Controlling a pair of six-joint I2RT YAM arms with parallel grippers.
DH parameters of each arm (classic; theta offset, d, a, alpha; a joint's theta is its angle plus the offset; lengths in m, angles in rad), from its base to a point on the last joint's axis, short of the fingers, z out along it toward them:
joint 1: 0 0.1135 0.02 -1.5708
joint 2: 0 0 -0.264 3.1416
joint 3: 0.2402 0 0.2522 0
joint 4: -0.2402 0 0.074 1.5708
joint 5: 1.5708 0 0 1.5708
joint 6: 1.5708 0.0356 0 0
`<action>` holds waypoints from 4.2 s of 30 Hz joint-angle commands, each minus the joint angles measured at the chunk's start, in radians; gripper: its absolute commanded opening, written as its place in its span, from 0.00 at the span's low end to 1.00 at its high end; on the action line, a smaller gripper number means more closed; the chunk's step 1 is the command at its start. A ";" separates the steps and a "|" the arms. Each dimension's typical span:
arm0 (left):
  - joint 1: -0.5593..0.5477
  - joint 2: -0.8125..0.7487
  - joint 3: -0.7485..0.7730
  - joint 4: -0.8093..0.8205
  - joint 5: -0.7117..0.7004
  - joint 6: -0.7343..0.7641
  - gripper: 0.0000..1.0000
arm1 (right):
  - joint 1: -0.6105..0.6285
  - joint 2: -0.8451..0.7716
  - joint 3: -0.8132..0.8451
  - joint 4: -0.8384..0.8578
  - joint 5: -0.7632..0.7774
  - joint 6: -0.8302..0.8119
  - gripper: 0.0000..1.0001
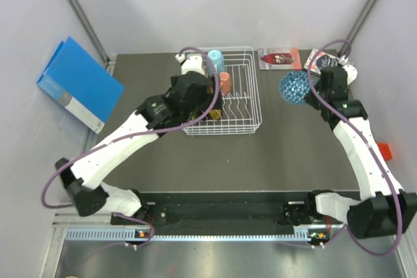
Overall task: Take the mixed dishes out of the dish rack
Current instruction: Place the bowl at the center of the board, then pick up the plate from the dish rack.
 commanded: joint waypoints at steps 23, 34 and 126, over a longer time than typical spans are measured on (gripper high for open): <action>-0.001 -0.379 -0.461 0.087 -0.056 -0.050 0.99 | -0.230 0.743 0.210 0.266 -0.166 -0.026 0.00; -0.001 -0.374 -0.484 0.101 -0.045 -0.047 0.99 | -0.232 0.762 0.174 0.301 -0.218 -0.028 0.57; 0.162 0.499 0.065 0.104 -0.223 -0.088 0.00 | 0.333 -0.311 -0.451 0.413 0.018 -0.206 1.00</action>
